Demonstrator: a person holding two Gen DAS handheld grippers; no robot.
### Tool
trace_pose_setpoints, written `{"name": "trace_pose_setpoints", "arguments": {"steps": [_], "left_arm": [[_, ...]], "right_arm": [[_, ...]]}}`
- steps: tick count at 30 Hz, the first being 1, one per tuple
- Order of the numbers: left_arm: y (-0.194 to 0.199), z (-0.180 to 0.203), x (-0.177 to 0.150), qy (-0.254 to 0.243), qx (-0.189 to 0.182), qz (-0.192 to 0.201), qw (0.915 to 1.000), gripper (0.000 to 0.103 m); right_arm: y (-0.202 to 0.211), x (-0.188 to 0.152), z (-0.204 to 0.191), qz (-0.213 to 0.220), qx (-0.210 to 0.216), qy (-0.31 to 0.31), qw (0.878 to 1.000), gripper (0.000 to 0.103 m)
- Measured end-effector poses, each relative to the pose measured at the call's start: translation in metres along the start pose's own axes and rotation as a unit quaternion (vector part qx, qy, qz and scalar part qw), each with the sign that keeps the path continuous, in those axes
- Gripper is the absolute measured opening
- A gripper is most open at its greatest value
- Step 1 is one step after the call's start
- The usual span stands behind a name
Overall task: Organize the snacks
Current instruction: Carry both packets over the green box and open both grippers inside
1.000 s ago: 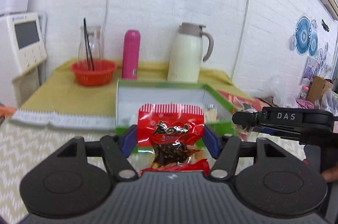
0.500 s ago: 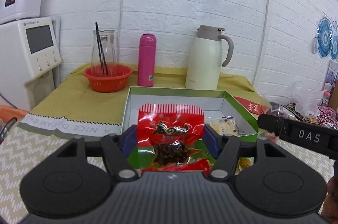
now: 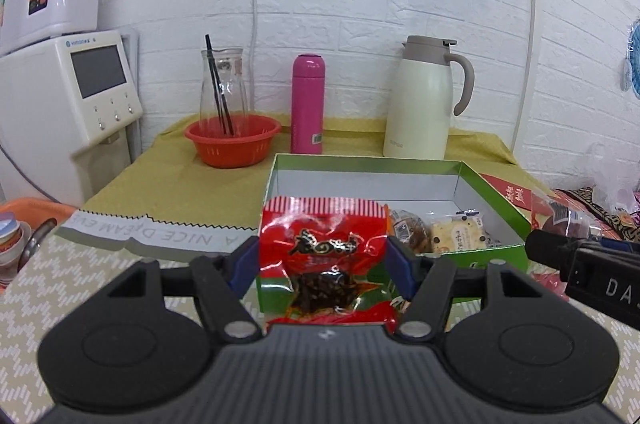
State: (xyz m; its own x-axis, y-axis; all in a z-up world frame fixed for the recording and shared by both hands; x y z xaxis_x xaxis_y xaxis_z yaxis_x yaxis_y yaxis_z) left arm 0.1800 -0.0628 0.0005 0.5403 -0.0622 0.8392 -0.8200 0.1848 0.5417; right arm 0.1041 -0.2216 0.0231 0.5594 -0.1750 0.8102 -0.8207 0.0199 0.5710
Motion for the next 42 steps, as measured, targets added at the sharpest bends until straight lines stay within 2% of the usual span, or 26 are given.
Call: {"name": "trace_pose_setpoints", "arguments": {"steps": [7, 16, 24, 28, 31, 34, 36, 40, 42], "left_arm": [[0.006, 0.002, -0.002, -0.003, 0.003, -0.001, 1.0000, 0.065], [0.013, 0.001, -0.011, -0.008, 0.001, -0.005, 1.0000, 0.065], [0.028, -0.010, -0.040, -0.011, -0.016, -0.023, 0.9996, 0.065], [0.020, -0.008, -0.021, -0.019, -0.021, -0.012, 0.9995, 0.065], [0.004, -0.003, 0.006, -0.033, -0.040, 0.003, 0.9986, 0.065], [-0.020, -0.003, 0.037, -0.031, -0.054, 0.020, 0.9978, 0.065], [-0.043, -0.002, 0.052, -0.022, -0.075, 0.004, 0.9969, 0.065], [-0.087, 0.002, 0.058, -0.037, -0.060, -0.021, 0.9973, 0.065], [-0.106, 0.002, 0.052, -0.035, -0.066, -0.043, 0.9963, 0.065]], "right_arm": [[0.010, -0.005, -0.005, 0.001, 0.017, 0.006, 1.000, 0.070], [0.008, -0.024, -0.006, -0.026, 0.033, -0.003, 0.999, 0.070], [0.013, -0.052, 0.005, -0.056, 0.056, -0.005, 0.997, 0.070], [0.007, -0.037, 0.008, -0.055, 0.069, 0.000, 0.996, 0.070], [-0.004, -0.008, 0.015, -0.045, 0.071, 0.001, 0.996, 0.071], [-0.017, 0.027, 0.020, -0.015, 0.078, 0.019, 0.997, 0.071], [-0.034, 0.045, 0.023, -0.002, 0.079, 0.028, 0.997, 0.071], [-0.077, 0.056, 0.027, -0.024, 0.076, 0.028, 0.996, 0.071], [-0.096, 0.053, 0.031, -0.044, 0.073, 0.020, 0.996, 0.071]]}}
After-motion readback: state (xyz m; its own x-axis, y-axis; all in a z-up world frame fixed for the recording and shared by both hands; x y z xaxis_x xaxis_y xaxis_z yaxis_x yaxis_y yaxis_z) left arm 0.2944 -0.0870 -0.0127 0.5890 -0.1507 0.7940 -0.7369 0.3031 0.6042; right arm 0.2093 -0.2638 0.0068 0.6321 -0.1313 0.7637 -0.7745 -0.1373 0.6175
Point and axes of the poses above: each gripper's, at about its wrist camera, not at the fingertips, and y roughly against the way its jaws point, z to its right, x to its top, the point moved 7 cm from there along -y, roughly the way its jaws point, and after that the axes turned 9 degrees about -z, right-handed, at the moved point
